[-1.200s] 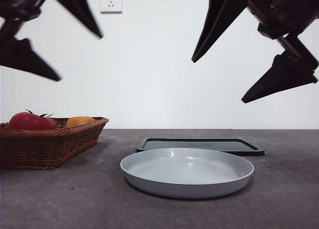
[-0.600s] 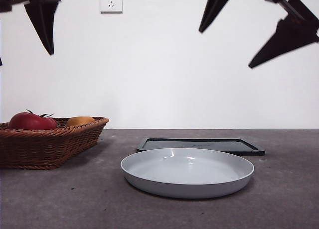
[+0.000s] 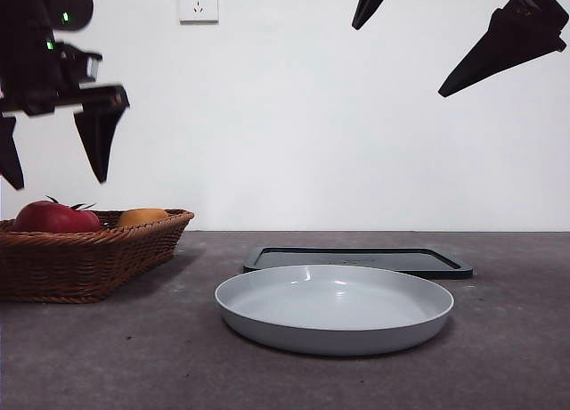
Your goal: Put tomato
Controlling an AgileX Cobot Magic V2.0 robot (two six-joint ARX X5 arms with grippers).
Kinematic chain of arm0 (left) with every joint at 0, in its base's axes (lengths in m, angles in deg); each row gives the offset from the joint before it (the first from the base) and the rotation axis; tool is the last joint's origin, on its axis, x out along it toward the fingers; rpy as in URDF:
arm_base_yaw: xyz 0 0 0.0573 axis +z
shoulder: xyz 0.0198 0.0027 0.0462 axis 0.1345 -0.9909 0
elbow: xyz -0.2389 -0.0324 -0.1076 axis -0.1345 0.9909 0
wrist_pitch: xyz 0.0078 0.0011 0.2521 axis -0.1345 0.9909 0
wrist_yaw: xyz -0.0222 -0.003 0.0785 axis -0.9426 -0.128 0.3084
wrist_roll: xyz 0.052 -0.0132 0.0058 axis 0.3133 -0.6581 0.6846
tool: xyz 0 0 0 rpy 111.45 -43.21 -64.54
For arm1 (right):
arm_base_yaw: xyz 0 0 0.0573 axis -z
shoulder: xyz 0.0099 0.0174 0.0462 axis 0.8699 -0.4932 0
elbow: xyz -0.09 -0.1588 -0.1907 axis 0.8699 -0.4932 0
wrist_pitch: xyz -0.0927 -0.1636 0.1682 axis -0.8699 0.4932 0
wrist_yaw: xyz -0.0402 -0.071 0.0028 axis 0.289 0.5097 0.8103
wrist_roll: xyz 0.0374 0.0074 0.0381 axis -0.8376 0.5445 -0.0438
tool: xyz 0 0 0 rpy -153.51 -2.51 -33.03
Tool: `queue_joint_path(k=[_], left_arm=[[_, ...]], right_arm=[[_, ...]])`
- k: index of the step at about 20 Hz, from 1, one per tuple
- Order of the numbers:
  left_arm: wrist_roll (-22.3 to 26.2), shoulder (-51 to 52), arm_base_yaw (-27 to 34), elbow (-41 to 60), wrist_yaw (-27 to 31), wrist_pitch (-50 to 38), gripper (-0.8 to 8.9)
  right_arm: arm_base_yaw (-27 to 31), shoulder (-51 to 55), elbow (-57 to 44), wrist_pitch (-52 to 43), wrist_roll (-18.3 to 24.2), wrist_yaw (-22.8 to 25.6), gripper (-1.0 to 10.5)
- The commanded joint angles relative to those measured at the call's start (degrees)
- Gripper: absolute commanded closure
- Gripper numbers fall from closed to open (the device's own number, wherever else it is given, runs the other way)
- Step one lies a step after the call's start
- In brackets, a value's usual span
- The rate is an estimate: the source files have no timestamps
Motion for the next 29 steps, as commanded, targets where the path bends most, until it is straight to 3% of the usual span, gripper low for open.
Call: queue_joint_path(k=[1, 22, 29], left_arm=[[1.90, -2.69, 0.09, -1.57, 0.35, -2.47, 1.88], [2.38, -10.64, 2.23, -1.68, -1.33, -3.89, 2.39], [2.40, -10.69, 2.21, -1.97, -1.44, -3.15, 5.60]], right_arm=[[-0.37, -0.57, 1.16, -0.28, 0.57, -0.09, 3.8], [-0.37, -0.57, 1.16, 0.17, 0.48, -0.26, 3.8], [-0.37, -0.57, 1.16, 1.42, 0.48, -0.24, 3.8]])
